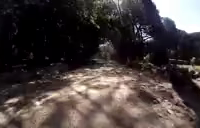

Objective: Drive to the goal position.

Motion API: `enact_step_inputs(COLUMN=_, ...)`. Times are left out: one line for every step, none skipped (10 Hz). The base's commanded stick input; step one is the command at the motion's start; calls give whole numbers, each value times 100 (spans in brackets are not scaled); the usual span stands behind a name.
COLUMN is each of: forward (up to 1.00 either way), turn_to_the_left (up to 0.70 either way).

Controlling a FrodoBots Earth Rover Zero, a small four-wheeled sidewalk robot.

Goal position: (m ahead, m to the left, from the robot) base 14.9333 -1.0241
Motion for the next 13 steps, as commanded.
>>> enact_step_inputs(forward=85, turn_to_the_left=0)
enact_step_inputs(forward=85, turn_to_the_left=0)
enact_step_inputs(forward=85, turn_to_the_left=0)
enact_step_inputs(forward=85, turn_to_the_left=0)
enact_step_inputs(forward=85, turn_to_the_left=0)
enact_step_inputs(forward=85, turn_to_the_left=0)
enact_step_inputs(forward=85, turn_to_the_left=0)
enact_step_inputs(forward=85, turn_to_the_left=0)
enact_step_inputs(forward=85, turn_to_the_left=0)
enact_step_inputs(forward=85, turn_to_the_left=0)
enact_step_inputs(forward=85, turn_to_the_left=0)
enact_step_inputs(forward=85, turn_to_the_left=0)
enact_step_inputs(forward=85, turn_to_the_left=0)
